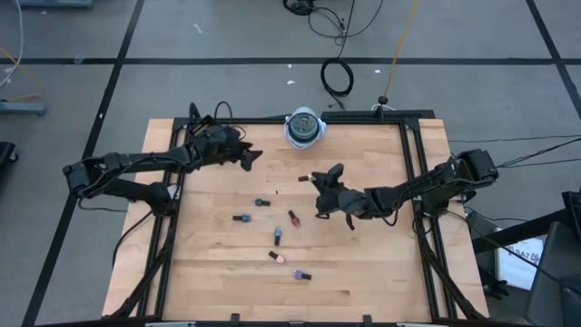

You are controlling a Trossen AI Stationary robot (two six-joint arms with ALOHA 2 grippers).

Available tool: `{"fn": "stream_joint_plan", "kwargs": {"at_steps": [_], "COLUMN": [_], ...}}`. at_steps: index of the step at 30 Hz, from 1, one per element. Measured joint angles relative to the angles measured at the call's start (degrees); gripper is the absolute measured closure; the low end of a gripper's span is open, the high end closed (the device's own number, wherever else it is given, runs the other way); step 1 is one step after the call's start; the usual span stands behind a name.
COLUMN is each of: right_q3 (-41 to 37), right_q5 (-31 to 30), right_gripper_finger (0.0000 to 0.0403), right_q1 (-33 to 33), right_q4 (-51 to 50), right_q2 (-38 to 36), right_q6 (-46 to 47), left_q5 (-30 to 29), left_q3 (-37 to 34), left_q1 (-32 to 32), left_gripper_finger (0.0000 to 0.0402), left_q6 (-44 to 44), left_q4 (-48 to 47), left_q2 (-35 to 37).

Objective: Pick & Place Nail Polish
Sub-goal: Put the yellow nail polish bottle into the black bin

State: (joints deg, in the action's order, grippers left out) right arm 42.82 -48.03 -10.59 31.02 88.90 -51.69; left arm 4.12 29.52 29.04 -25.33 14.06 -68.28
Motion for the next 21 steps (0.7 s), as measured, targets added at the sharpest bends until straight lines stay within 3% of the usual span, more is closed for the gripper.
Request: {"fn": "stream_joint_plan", "kwargs": {"at_steps": [8,13,21], "right_q3": [-0.7,-0.7,-0.7], "right_q5": [0.1,0.1,-4.7], "right_gripper_finger": [0.0308,0.0308,0.0307], "right_q1": [0.0,0.0,-1.2], "right_q4": [2.7,3.1,3.5], "right_q2": [0.0,0.0,0.0], "right_q6": [0.6,0.6,-1.5], "left_q5": [2.3,2.3,-4.5], "left_q3": [0.0,0.0,0.0], "left_q1": [-7.5,-13.8,-21.9], "left_gripper_finger": [0.0105,0.0105,0.0105], "left_q6": [7.5,16.6,26.9], "left_q4": [10.0,14.6,14.7], "left_q2": [-0.1,-0.1,-0.5]}}
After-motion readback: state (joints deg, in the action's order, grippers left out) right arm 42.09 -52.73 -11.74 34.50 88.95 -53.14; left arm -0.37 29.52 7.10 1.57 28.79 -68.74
